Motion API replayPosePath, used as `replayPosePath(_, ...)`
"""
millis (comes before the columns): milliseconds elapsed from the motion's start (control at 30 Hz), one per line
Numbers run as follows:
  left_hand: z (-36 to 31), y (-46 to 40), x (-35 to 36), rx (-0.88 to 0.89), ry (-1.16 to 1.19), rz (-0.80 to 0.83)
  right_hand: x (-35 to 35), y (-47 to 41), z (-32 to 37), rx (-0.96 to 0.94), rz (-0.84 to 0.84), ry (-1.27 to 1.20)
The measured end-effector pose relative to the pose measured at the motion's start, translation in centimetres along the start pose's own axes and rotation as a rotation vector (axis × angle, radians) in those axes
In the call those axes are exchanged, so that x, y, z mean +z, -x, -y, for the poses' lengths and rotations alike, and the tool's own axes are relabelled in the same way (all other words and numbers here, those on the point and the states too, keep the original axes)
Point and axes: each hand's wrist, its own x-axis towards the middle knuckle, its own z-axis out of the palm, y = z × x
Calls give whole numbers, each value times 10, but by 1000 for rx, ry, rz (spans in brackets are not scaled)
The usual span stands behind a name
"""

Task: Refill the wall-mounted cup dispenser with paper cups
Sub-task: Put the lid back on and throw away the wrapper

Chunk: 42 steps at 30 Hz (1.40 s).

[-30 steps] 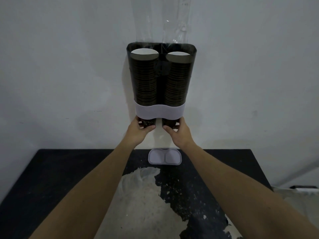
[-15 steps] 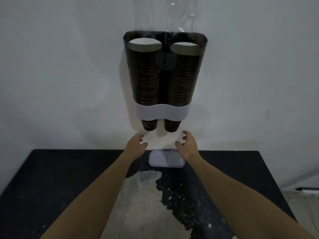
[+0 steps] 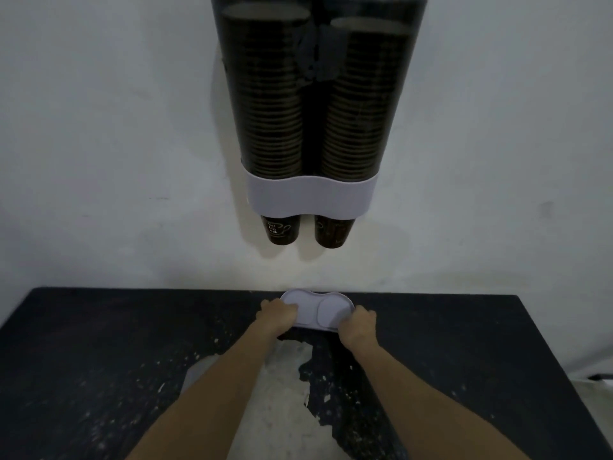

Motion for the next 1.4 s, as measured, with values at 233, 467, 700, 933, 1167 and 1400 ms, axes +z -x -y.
replayPosePath(233, 1, 52, -46, -29, 556, -45, -45, 47, 15, -124, -35, -178)
replayPosePath(467, 22, 124, -112, -55, 1066, 4, -103, 119, 49, -422, -19, -197)
replayPosePath(700, 13, 200, -176, 113, 1078, -50, -157, 174, 85, -598, 106, -208)
replayPosePath(933, -11, 257, -225, 441, 1138, -69, -208, 212, 125, -832, -130, -282)
replayPosePath(1167, -57, 297, -269, 683, 1177, -122, -278, 232, 167, -974, -283, -301)
replayPosePath(1400, -107, 304, -296, 719, 1069, -321, -311, 220, 207, -957, -360, -265)
